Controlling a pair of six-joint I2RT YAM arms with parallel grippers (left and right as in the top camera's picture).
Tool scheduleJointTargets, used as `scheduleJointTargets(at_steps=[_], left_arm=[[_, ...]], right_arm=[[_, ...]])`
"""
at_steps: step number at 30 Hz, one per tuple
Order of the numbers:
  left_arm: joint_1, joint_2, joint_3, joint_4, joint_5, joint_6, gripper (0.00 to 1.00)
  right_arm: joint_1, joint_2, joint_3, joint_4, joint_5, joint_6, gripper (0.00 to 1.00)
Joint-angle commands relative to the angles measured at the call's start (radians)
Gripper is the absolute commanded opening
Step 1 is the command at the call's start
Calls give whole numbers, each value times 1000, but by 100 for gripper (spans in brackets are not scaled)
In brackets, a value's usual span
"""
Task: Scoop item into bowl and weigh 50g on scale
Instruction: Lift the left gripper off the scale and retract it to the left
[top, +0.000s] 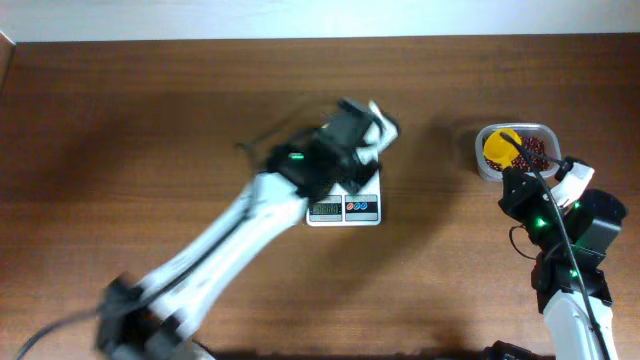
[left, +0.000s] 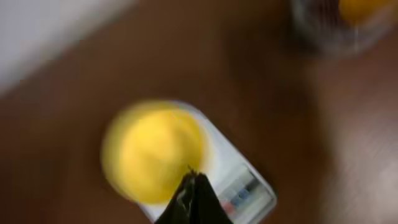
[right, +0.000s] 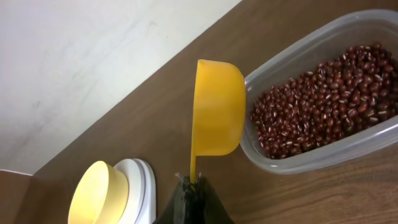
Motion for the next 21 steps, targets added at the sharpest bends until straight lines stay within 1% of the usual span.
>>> scheduleJointTargets(at_steps=[1,2,3,6,8,9,10,11,12,13,14,16,17,18,19,20,21], left_arm=[[202,-174,31,65,-19,13,0],[285,-204,31,78,-19,13,0],[358,-220,31,85,-19,13,4],[464,-221,31,99,-19,13,9],[503,-219,31,117,-19,13,22],[510,-219,31,132,-19,13,32],[511,-219,31,139,-19,13,36],[511,-219,31,146,-19,13,43],[511,-219,31,148,-19,13,58],[511,-219,31,143,-19,13,75],[511,-219,31,130,-18,13,99],[511,-219,31,100,-26,13,99],[511,-219,31,62,-29,12,99],[508,-219,31,-17,-11,1,99],[508,-220,31,-57,26,3,99],[508,-220,31,-89,93,72,99],[508,-220,32,-125,192,214,99]], right_arm=[[-6,3,15,10,-3,-14,4],[-6,3,15,11,-4,-10,4],[-6,3,15,11,-13,-8,4],[-6,3,15,11,-52,-6,4],[-6,3,15,11,-63,-6,4],[-6,3,15,11,-63,-3,4],[-6,3,15,11,-63,-3,4],[-6,3,15,11,-63,-3,4],[-6,3,15,11,-63,-3,4],[-6,3,15,11,-63,-3,4],[-6,3,15,11,-63,-3,4],[-6,3,15,11,-63,-3,4],[-6,3,15,11,-63,-3,4],[-6,3,15,11,-63,-3,4],[-6,3,15,10,-63,-3,4],[-6,3,15,10,-68,-3,4],[-6,3,15,10,-73,-3,4]])
